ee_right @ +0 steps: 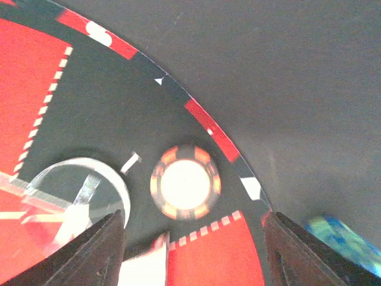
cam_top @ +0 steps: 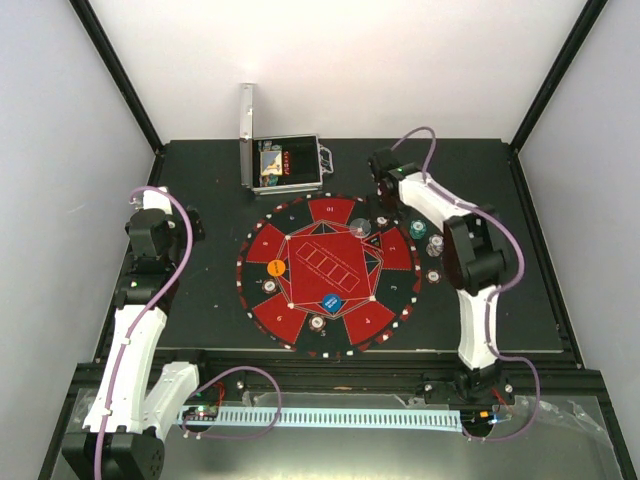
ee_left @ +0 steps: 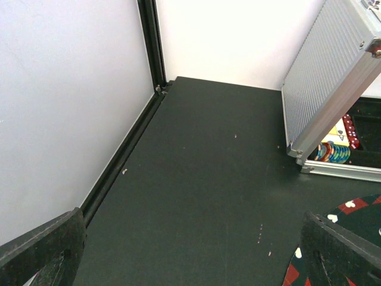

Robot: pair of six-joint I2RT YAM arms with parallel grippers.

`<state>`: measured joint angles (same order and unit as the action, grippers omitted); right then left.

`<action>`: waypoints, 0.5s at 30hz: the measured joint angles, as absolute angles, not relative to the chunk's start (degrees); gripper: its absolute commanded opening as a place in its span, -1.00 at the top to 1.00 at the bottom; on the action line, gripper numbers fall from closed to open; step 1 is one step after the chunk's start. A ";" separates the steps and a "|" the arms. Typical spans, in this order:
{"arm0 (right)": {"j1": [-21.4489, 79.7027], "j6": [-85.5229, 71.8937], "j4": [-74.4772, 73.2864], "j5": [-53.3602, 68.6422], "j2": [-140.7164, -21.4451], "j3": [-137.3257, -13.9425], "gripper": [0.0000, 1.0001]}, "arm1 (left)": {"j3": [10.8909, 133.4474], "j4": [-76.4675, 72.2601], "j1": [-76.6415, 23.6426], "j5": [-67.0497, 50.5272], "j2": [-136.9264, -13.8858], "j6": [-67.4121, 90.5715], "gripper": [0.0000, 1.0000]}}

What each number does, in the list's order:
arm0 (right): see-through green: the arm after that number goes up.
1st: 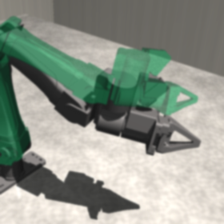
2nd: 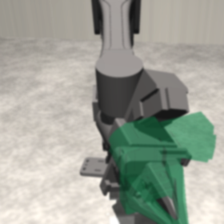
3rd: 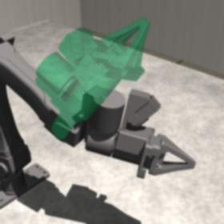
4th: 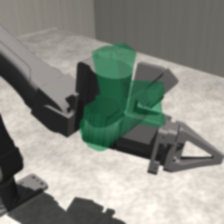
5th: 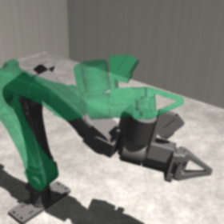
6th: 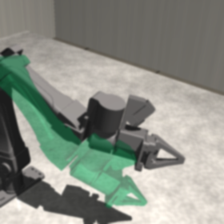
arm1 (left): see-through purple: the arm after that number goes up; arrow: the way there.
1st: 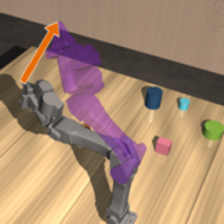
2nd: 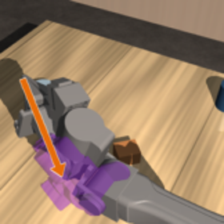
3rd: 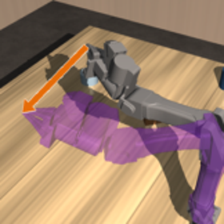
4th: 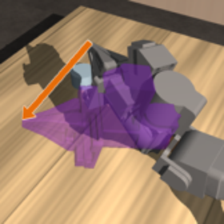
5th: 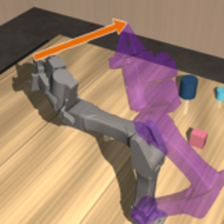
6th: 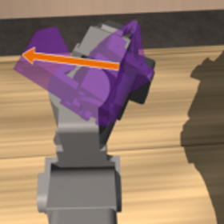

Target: Distribute texas hold em gaming equipment

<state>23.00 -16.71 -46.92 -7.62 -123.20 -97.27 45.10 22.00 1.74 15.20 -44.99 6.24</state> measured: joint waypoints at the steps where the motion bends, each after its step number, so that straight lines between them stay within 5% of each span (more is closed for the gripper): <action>1: 23.00 -16.25 -46.89 -7.46 -120.70 -96.18 -0.40 | 45.10 22.00 1.74 15.20 -44.99 6.24 -0.98; 9: 18.57 -15.51 -46.30 -8.25 -93.91 -81.36 -0.60 | 45.10 22.00 1.74 15.18 -44.99 6.26 -0.98; 15: 11.20 -16.53 -45.19 -9.43 -90.08 -66.52 -0.69 | 45.10 21.98 1.61 15.16 -44.99 6.26 -0.98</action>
<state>11.20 -16.53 -45.19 -9.43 -90.08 -66.52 45.10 21.98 1.61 15.16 -44.99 6.26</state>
